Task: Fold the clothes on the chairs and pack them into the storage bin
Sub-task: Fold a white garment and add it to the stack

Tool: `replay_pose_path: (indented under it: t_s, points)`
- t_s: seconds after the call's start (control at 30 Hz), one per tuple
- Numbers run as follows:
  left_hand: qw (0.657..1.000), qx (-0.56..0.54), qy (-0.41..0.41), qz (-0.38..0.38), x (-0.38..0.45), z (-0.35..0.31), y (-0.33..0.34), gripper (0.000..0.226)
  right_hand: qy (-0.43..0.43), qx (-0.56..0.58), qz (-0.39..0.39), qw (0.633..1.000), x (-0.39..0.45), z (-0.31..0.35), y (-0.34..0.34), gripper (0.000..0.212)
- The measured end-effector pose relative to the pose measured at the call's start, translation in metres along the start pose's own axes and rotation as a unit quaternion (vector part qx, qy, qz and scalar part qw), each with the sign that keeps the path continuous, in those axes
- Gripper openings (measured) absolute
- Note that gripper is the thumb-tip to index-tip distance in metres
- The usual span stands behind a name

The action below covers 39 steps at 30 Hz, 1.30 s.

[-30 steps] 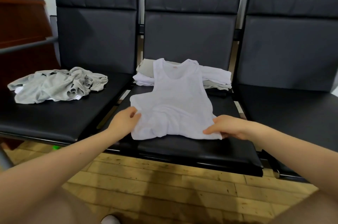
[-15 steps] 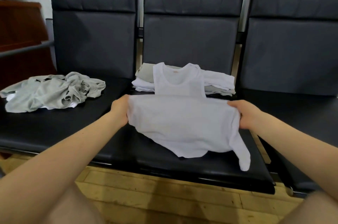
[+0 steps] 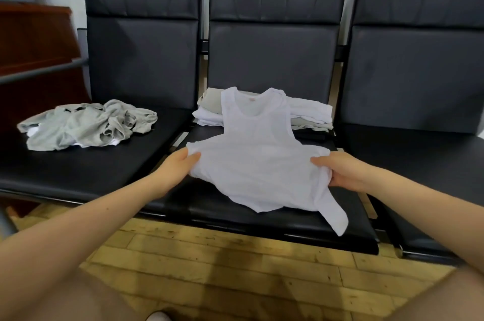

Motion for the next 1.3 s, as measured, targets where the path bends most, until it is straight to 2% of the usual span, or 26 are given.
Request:
replay_pose_path:
  t_s: [0.07,0.17,0.27,0.37,0.47,0.53,0.6,0.67,0.77,0.9,1.0,1.1,1.13,1.17,1.23,1.3]
  points:
    - [0.996,-0.088,-0.029,0.012,-0.014,-0.016,-0.003,0.030,0.007,0.060,0.001,0.998,-0.015,0.008,-0.001,0.025]
    - [0.982,-0.177,-0.059,-0.020,-0.027,-0.043,-0.017,0.023,0.010,0.125,-0.009,0.992,-0.034,0.019,-0.004,0.027]
    - [0.972,-0.200,-0.123,-0.015,-0.036,-0.048,-0.033,0.020,0.008,0.158,-0.011,0.987,-0.049,0.026,-0.007,0.026]
    - [0.974,-0.147,-0.172,0.019,-0.045,-0.033,-0.040,0.020,0.031,0.106,0.015,0.994,-0.056,0.017,-0.002,0.021]
    - [0.982,0.003,-0.182,0.040,-0.044,0.004,-0.037,0.024,0.072,-0.053,0.049,0.995,-0.050,-0.016,-0.002,0.027]
    - [0.976,0.113,-0.180,0.037,-0.041,0.028,-0.033,0.025,0.084,-0.180,0.038,0.979,-0.041,-0.037,-0.011,0.035]
    - [0.969,0.179,-0.170,0.015,-0.033,0.039,-0.031,0.025,0.071,-0.240,0.004,0.968,-0.029,-0.043,-0.019,0.039]
    - [0.964,0.208,-0.168,-0.012,-0.024,0.040,-0.027,0.032,0.048,-0.245,-0.038,0.967,-0.015,-0.037,-0.024,0.043]
    - [0.954,0.271,-0.124,-0.037,-0.005,0.034,-0.023,0.038,0.021,-0.238,-0.100,0.966,0.005,-0.026,-0.026,0.047]
    - [0.961,0.245,-0.106,-0.075,0.030,0.033,-0.011,0.039,0.021,-0.188,-0.143,0.971,0.035,-0.017,-0.020,0.053]
    - [0.963,0.240,-0.091,-0.081,0.054,0.029,0.004,0.034,-0.001,-0.160,-0.163,0.974,0.058,-0.007,-0.012,0.041]
    - [0.964,0.239,-0.066,-0.091,0.077,0.020,0.018,0.019,-0.030,-0.182,-0.181,0.966,0.079,0.002,-0.005,0.031]
    - [0.964,0.239,-0.063,-0.093,0.086,0.018,0.022,0.022,-0.045,-0.204,-0.190,0.959,0.086,0.008,-0.003,0.023]
    - [0.963,0.246,-0.059,-0.096,0.093,0.019,0.024,0.034,-0.061,-0.228,-0.199,0.951,0.090,0.013,-0.001,0.023]
    - [0.951,0.289,-0.039,-0.101,0.106,0.019,0.028,0.055,-0.090,-0.273,-0.201,0.937,0.104,0.021,0.005,0.043]
    - [0.938,0.334,-0.008,-0.094,0.118,0.021,0.036,0.052,-0.105,-0.290,-0.192,0.931,0.117,0.028,0.010,0.047]
Point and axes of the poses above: each hand's wrist, its own x-axis towards the middle knuckle, its own y-axis out of the palm, z = x × y, the point moved 9 cm from there along x, towards the middle knuckle, and after that the axes turned 14 degrees about -z, right-handed, at the moved point
